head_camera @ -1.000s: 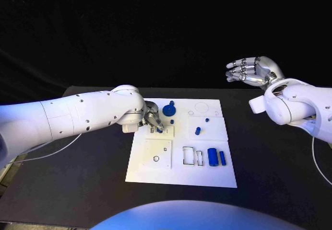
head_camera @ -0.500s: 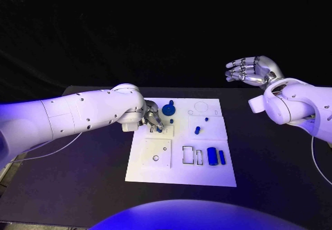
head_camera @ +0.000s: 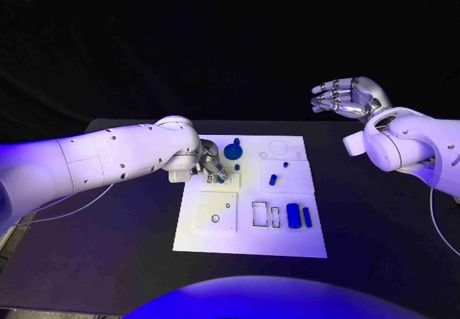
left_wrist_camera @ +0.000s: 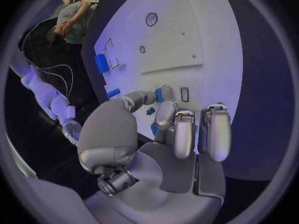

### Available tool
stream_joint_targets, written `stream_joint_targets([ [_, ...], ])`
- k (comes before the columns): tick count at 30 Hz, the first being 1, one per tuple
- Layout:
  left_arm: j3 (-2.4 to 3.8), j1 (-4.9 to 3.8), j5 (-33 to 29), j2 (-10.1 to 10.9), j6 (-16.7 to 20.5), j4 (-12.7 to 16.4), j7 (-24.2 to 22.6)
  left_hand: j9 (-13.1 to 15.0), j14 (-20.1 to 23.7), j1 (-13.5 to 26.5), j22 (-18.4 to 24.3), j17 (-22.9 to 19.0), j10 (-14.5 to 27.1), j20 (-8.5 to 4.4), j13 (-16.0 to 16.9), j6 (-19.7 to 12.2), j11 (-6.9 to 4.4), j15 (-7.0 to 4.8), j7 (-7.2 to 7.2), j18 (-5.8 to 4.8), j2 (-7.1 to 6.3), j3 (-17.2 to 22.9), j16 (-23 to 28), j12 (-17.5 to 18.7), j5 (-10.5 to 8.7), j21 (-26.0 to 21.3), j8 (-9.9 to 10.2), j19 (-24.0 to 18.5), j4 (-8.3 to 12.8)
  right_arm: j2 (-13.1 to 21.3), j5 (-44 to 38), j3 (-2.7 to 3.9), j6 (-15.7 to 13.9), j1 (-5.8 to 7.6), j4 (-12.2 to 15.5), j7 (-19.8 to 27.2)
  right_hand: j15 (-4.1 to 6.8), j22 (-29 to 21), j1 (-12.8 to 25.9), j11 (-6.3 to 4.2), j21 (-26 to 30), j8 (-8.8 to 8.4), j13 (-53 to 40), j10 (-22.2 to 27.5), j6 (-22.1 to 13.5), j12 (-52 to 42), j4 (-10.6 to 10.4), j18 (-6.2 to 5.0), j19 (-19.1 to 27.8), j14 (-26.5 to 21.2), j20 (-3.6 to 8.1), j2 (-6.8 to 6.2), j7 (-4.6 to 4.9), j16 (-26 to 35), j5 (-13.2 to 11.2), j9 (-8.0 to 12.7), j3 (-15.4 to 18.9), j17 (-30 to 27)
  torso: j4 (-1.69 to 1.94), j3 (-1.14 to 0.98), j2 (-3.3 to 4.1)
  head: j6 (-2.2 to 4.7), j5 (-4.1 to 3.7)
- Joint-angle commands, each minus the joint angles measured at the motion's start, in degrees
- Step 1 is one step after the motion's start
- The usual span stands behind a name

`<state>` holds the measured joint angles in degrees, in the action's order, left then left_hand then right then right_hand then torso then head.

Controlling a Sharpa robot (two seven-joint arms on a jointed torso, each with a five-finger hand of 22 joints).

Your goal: Assemble the parts on the task board

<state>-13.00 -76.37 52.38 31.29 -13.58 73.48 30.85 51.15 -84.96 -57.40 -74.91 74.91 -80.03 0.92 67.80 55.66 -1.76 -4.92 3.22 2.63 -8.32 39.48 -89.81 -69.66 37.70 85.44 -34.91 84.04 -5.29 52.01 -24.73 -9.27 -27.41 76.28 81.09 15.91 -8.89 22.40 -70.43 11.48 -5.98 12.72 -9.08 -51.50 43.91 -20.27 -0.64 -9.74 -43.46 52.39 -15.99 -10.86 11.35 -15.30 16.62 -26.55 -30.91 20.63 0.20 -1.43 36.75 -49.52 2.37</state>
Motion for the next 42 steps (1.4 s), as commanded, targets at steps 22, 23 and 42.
stream_joint_targets([
  [22, -0.07, 0.15, -0.6, -0.3, -0.7, -0.3, -0.2, -1.7, -5.0, 4.6, -7.1, 15.1, -1.8, -0.81, 1.1, 3.4, -1.46, -1.35, -2.63, -0.96, -0.20, -7.8, -0.2, -0.5, -5.25, 0.2, 1.0, 3.0, -6.2, 0.0, -0.6, 0.01, 0.6, -0.11, 0.0, 0.7, -0.47, -0.2, 0.8, 0.04, 0.5, -0.34, 0.3, 0.4, -0.6, -0.3, -0.1, -0.64, 0.2, -0.2, -0.14, 0.06, 3.80, 0.4, 0.2, 0.1, 0.5, -0.1, 0.02, 0.04, -0.02, 0.05, -0.16],
  [23, -0.07, 0.15, -0.5, -0.2, -0.7, -0.4, -0.2, -1.7, -5.0, 4.6, -7.1, 15.1, -1.8, -0.81, 1.1, 3.4, -1.46, -1.35, -2.63, -0.96, -0.20, -7.8, -0.2, -0.5, -5.25, 0.2, 1.0, 3.0, -6.2, 0.0, -0.6, 0.01, 0.6, -0.11, 0.0, 0.7, -0.48, -0.3, 0.9, 0.05, 0.6, -0.35, 0.3, 0.5, -0.6, -0.3, -0.1, -0.63, 0.2, -0.2, -0.15, 0.05, 3.81, 0.4, 0.2, 0.1, 0.6, -0.1, 0.02, 0.04, -0.02, 0.05, -0.16],
  [42, 0.36, -0.46, 1.6, 2.7, 0.3, 1.5, -0.4, -1.8, -5.0, 4.5, -6.9, 15.1, -1.7, -0.91, 0.9, 3.5, -1.56, -1.43, -2.74, -0.89, -1.67, -10.7, -0.2, -0.1, -6.09, -0.1, 0.8, 2.9, -7.7, 0.4, -0.6, 0.01, 0.6, -0.28, 0.0, 0.7, -0.55, -0.5, 1.1, 0.11, 0.8, -0.37, 0.5, 0.6, -0.7, -0.4, -0.3, -0.62, 0.3, -0.3, -0.20, 0.01, 3.86, 0.6, 0.1, 0.2, 0.9, -0.2, 0.05, 0.08, -0.04, 0.53, -0.36],
])
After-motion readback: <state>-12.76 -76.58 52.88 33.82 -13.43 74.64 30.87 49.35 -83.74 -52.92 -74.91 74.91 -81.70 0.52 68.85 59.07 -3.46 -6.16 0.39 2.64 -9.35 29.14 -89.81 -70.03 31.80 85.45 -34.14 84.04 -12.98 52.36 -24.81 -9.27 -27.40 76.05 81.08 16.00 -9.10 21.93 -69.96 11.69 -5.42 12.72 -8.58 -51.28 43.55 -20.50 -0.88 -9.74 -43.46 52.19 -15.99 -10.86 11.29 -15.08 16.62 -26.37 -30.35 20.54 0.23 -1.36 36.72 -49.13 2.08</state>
